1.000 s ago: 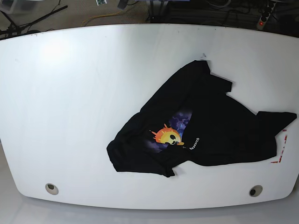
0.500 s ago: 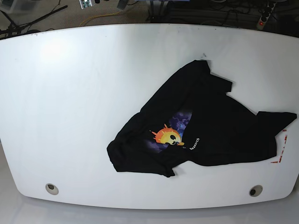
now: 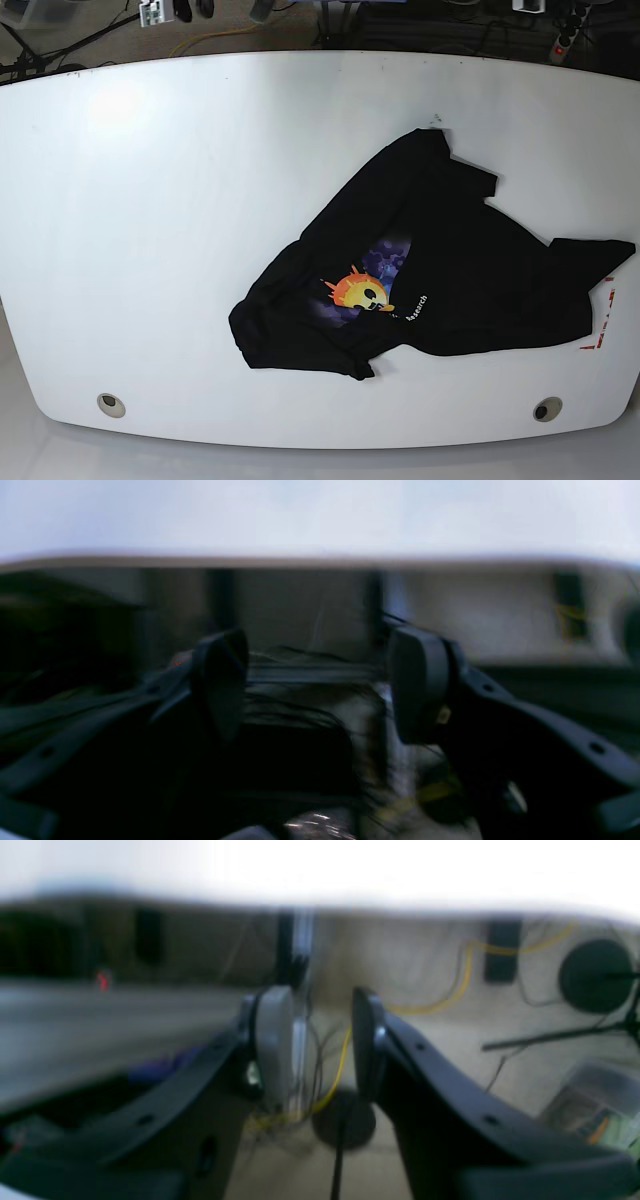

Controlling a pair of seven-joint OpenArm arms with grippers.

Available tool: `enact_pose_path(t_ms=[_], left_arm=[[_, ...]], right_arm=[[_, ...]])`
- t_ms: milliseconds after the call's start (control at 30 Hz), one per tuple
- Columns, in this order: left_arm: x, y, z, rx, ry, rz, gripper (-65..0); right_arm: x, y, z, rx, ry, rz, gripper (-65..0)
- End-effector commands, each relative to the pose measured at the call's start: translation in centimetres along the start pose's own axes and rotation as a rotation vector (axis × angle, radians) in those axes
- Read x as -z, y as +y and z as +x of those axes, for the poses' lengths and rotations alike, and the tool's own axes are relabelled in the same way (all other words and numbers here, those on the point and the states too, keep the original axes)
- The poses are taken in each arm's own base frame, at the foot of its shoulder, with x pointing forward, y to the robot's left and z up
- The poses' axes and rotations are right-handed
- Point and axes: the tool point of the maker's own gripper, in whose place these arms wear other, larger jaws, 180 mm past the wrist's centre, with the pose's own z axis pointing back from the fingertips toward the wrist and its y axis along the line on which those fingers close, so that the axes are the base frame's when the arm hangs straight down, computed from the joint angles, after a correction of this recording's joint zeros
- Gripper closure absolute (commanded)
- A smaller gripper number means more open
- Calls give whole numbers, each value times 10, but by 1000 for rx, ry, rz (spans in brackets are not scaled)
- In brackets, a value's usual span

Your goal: Fold the T-shirt properly

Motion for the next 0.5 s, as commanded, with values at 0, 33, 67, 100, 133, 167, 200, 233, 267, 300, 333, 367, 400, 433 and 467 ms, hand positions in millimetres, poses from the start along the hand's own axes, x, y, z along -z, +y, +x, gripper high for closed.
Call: enact_pose_path(t_ms=[0,33,67,100,133,167,200,233,267,300,333,367,400,433,467], left_arm=[[-6,9,5,-18,-18,15,-404],[-5,16,9,-21,-28,35,-404],[-2,21,15,-24,-50,47,-404],[3,25,22,-25,-76,59,-404],[8,31,32,-21,-107,74,-404],[12,34,39,-16,-132,83,-404],[15,36,45,-14,-150,90,-404],[17,40,51,-13,-169,101,-406],[20,46,59,-9,-195,116,-407],[22,50,65,-7,-214,128,-407],[24,52,70,-6,-230,135,-407],[26,56,76,-5,-250,145,-408],[28,57,81,-5,-265,151,-408],[30,59,84,-4,-273,155,-408],[32,60,87,-7,-277,158,-410]], right_arm=[[-1,-1,15,17,-60,8,-195],[2,1,23,14,-85,26,-195],[5,3,29,7,-102,37,-195],[9,5,36,-5,-119,48,-195],[14,7,45,-14,-144,64,-195],[17,10,50,-21,-159,77,-195],[19,12,54,-27,-168,86,-195],[22,13,59,-31,-178,93,-195],[26,15,67,-37,-191,105,-197],[30,16,72,-48,-197,116,-198],[32,18,76,-57,-204,124,-198],[37,20,84,-69,-215,136,-198],[41,21,89,-79,-217,144,-200],[44,22,93,-89,-218,149,-200],[46,23,98,-99,-220,155,-200]])
